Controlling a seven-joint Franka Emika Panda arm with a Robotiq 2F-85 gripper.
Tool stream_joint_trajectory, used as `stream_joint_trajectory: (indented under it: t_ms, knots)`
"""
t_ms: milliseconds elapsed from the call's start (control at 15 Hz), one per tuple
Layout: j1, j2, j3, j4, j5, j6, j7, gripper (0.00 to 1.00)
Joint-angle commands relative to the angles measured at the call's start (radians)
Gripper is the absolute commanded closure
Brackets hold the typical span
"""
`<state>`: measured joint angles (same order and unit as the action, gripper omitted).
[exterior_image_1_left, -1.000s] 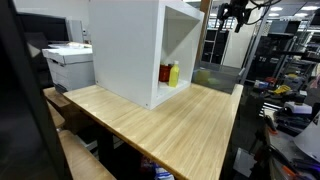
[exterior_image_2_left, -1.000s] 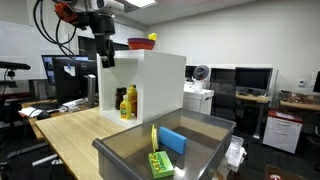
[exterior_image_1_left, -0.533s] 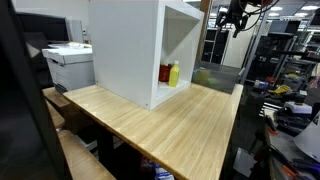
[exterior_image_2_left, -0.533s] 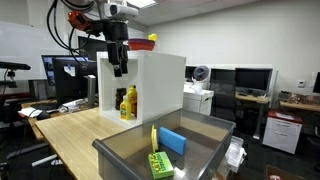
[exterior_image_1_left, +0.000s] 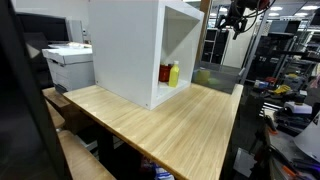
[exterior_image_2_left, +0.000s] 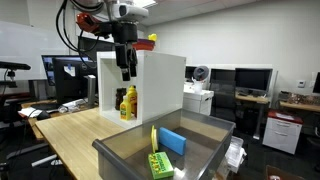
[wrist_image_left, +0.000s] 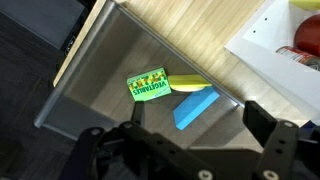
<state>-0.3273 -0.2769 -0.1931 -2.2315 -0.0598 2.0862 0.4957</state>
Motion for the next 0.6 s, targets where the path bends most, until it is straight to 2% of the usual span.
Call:
stream_joint_trajectory:
  t_ms: [0, 533]
  knots:
    - [-0.002, 0.054, -0.005, 0.018, -0.015, 0.049, 0.013, 0.00]
    - [0.011, 0.143, -0.013, 0.027, -0.007, 0.131, 0.030, 0.00]
